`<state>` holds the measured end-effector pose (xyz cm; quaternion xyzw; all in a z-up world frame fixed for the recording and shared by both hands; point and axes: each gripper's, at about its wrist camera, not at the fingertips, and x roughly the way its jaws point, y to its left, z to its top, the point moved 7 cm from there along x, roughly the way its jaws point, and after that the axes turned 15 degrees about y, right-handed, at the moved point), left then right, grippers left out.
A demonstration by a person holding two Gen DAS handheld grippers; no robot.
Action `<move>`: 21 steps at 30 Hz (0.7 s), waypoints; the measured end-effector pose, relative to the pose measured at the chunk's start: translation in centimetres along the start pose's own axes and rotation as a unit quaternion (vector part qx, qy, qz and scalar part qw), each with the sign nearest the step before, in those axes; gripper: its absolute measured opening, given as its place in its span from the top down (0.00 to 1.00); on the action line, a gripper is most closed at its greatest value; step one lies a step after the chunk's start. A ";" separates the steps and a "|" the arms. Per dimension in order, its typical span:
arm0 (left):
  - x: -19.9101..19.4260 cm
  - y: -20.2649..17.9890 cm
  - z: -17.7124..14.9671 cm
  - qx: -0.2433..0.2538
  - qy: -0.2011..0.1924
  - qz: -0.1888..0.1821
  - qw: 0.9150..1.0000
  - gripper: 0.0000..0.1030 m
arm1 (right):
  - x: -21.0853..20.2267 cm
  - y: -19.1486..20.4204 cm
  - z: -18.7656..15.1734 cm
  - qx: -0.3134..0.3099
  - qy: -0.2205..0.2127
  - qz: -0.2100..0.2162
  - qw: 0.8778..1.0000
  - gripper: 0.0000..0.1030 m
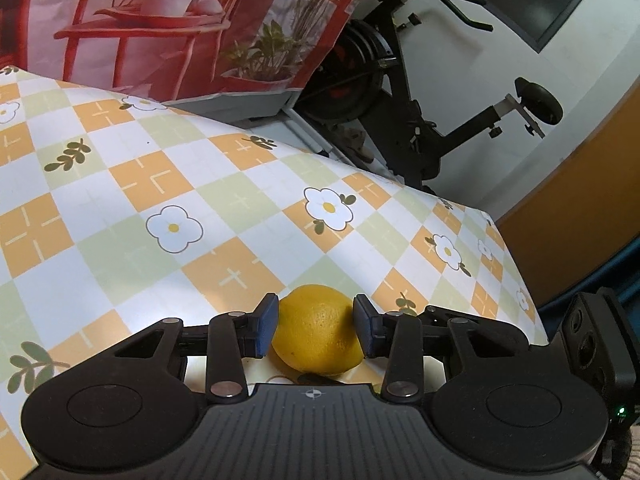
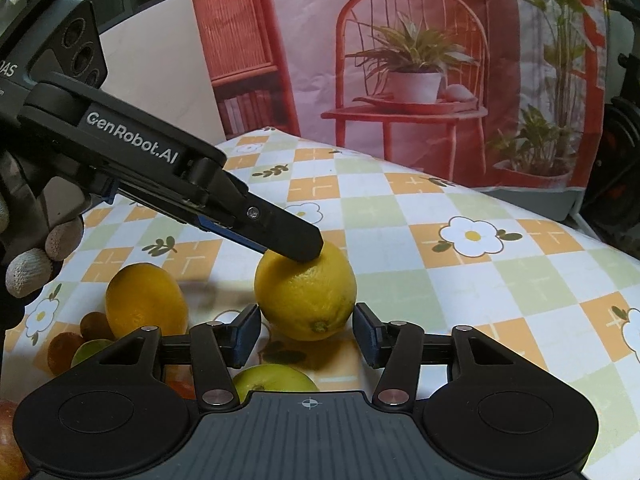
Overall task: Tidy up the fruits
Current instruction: 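Close the left tool's fingers around the yellow lemon, then carry the lemon onto the white plate and open the left tool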
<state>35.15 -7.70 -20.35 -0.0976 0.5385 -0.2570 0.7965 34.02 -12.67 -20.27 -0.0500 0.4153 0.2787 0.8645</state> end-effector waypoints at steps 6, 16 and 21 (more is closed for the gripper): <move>-0.9 -0.7 -0.2 0.010 -0.002 -0.003 1.000 0.59 | -0.8 0.4 -0.2 -0.006 -0.015 -0.003 1.000 0.55; -3.3 -5.1 -2.0 0.052 -0.013 -0.003 0.999 0.59 | -5.8 1.1 -1.9 -0.002 -0.049 -0.008 0.999 0.55; -4.2 -7.3 -4.0 0.080 -0.013 0.004 0.997 0.59 | -8.4 2.0 -3.8 -0.002 -0.058 -0.011 0.998 0.55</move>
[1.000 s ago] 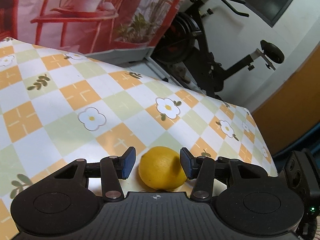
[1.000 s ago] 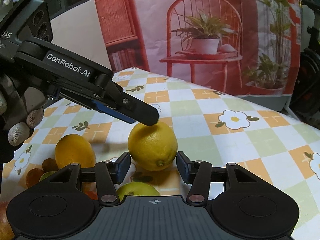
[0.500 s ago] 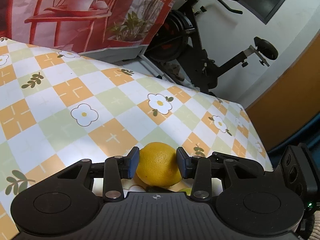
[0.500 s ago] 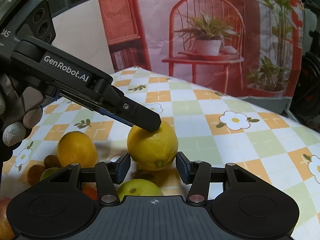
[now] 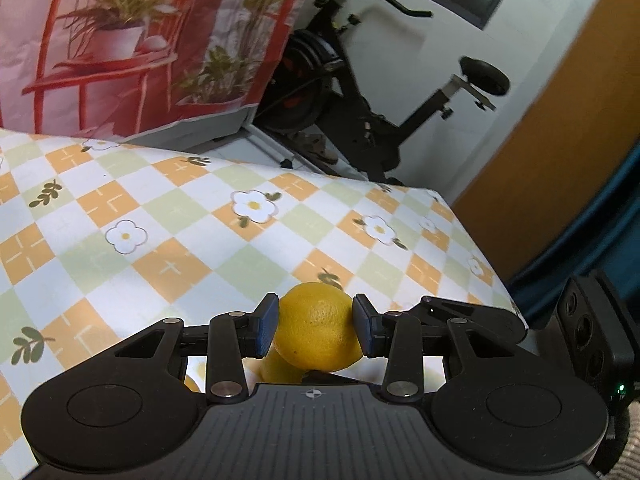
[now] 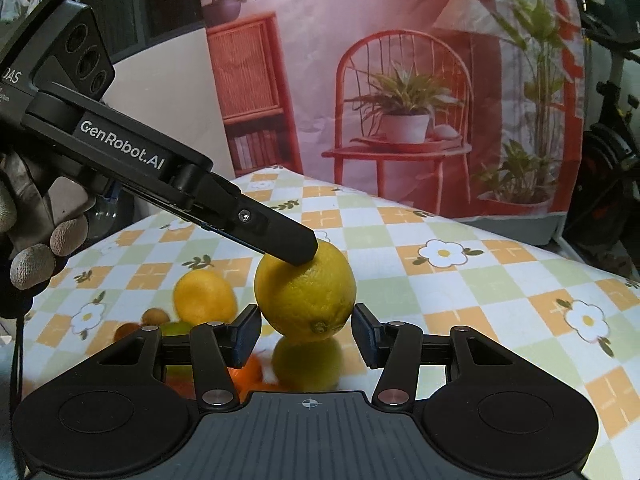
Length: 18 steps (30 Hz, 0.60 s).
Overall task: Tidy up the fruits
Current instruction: 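Carry the lemon onto the white plate and open the left tool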
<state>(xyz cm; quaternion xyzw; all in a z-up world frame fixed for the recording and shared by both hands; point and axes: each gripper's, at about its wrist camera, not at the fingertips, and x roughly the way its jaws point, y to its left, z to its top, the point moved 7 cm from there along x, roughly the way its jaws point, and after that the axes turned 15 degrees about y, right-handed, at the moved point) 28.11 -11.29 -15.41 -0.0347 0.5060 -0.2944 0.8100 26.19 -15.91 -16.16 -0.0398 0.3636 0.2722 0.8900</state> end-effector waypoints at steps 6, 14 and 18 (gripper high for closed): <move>-1.0 -2.7 -2.1 0.022 0.006 0.000 1.000 0.59 | -3.1 1.5 -2.3 0.005 -0.013 -0.005 1.000 0.55; -1.9 -5.9 -5.4 0.049 0.018 0.000 0.999 0.59 | -6.9 3.3 -5.8 0.014 -0.020 -0.006 1.000 0.55; -1.8 -6.4 -7.1 0.054 0.032 0.007 0.998 0.59 | -8.0 4.7 -7.8 0.016 -0.018 0.002 1.000 0.55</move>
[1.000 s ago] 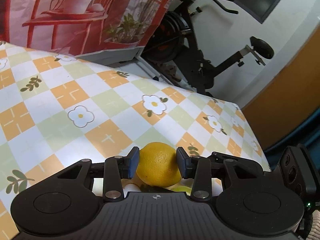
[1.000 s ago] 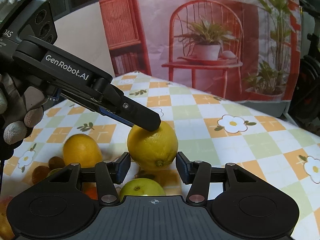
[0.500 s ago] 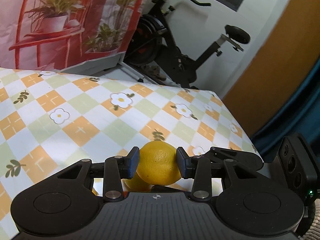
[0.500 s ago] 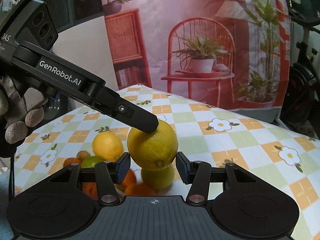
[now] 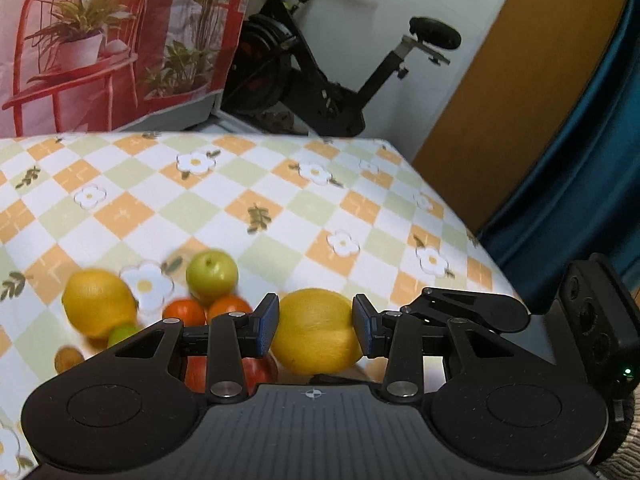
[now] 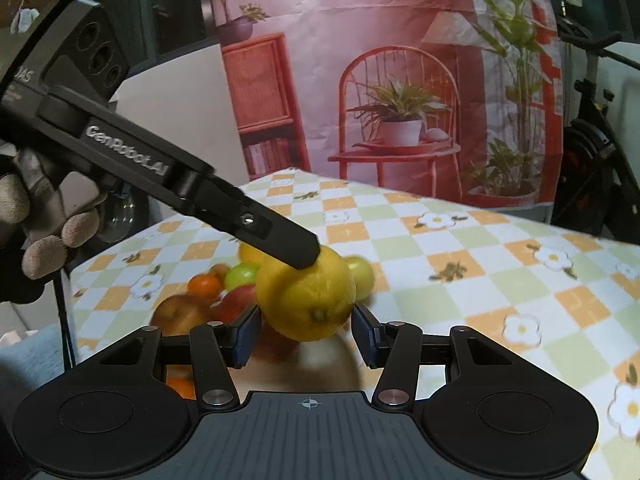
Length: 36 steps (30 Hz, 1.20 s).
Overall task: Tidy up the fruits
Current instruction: 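Carry the lemon onto the white plate and open the left tool, then withdraw the left tool from the plate back toward the fruit pile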
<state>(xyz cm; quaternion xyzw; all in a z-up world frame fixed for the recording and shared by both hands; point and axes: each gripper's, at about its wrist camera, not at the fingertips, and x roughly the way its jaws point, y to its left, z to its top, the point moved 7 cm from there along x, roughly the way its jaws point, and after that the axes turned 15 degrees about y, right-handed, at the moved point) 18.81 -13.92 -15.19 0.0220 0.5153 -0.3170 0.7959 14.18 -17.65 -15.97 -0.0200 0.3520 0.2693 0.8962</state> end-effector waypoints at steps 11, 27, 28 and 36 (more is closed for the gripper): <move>-0.4 -0.6 -2.9 -0.001 0.025 0.005 1.000 0.60 | 0.2 2.9 -2.7 0.012 0.003 0.028 1.000 0.56; -1.1 1.3 -3.5 -0.023 0.012 0.015 1.000 0.60 | 2.2 4.0 -4.2 0.006 0.044 0.038 0.998 0.56; -1.3 1.5 -3.4 -0.025 0.007 0.018 1.000 0.60 | 2.3 3.9 -4.2 0.006 0.047 0.040 0.998 0.56; -2.9 2.5 -3.7 -0.034 -0.017 0.030 0.999 0.60 | 2.7 5.1 -4.0 -0.009 0.062 0.060 0.996 0.58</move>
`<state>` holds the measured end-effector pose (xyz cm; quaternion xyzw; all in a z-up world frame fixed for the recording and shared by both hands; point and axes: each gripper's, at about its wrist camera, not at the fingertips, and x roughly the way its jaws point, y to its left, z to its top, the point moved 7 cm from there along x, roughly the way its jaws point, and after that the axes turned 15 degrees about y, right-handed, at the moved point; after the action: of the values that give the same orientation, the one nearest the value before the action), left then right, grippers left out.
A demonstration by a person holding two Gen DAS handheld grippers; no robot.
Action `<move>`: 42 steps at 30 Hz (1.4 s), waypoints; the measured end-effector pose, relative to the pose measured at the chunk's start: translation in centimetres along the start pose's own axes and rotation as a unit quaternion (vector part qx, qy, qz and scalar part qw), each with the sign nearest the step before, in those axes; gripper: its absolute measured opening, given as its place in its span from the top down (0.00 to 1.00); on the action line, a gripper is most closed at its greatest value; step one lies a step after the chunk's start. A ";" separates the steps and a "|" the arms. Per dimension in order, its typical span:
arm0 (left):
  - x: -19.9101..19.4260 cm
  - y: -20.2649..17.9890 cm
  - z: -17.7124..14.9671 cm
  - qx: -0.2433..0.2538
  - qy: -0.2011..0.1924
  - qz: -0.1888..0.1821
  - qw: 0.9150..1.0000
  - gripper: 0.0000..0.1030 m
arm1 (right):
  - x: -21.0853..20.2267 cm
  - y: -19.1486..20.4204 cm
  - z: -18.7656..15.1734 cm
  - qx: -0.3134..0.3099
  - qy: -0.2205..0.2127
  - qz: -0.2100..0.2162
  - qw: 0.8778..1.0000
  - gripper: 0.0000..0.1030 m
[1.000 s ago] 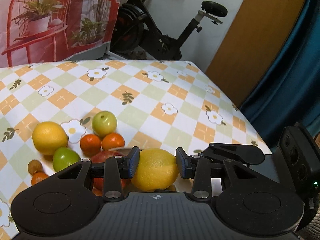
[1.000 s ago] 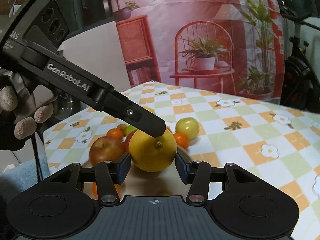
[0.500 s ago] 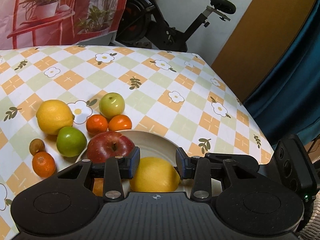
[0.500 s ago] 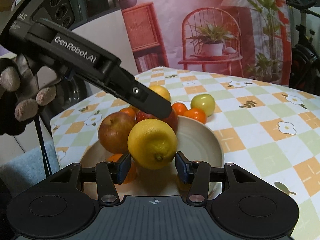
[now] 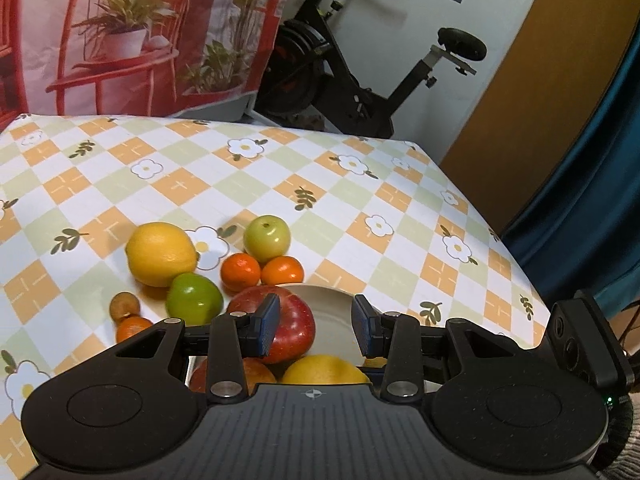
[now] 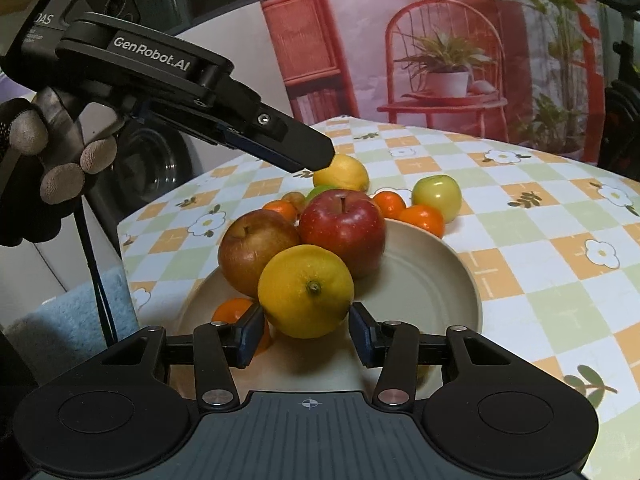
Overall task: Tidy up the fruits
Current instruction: 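Withdraw the left tool from the plate back toward the fruit pile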
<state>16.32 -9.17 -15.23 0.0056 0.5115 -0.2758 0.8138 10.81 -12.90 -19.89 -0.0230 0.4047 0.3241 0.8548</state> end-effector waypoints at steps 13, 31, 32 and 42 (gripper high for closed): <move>-2.4 3.3 -0.4 -0.049 -0.057 0.048 0.996 0.59 | -0.1 -0.2 0.2 0.013 -0.007 -0.004 1.000 0.53; -4.4 7.7 -2.1 -0.118 -0.124 0.141 0.975 0.59 | -3.6 -8.4 1.8 0.110 -0.119 -0.093 0.982 0.51; -4.3 8.0 -2.4 -0.121 -0.123 0.147 0.974 0.59 | -3.5 -8.9 1.9 0.112 -0.121 -0.100 0.981 0.51; -3.8 10.5 -4.0 -0.153 -0.124 0.176 0.965 0.59 | -1.2 -11.2 3.6 0.120 -0.115 -0.121 0.979 0.51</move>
<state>16.59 2.59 -16.81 -0.0632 0.4335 -0.0455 0.8978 19.11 -21.31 -19.09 0.0680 0.3337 0.1680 0.9251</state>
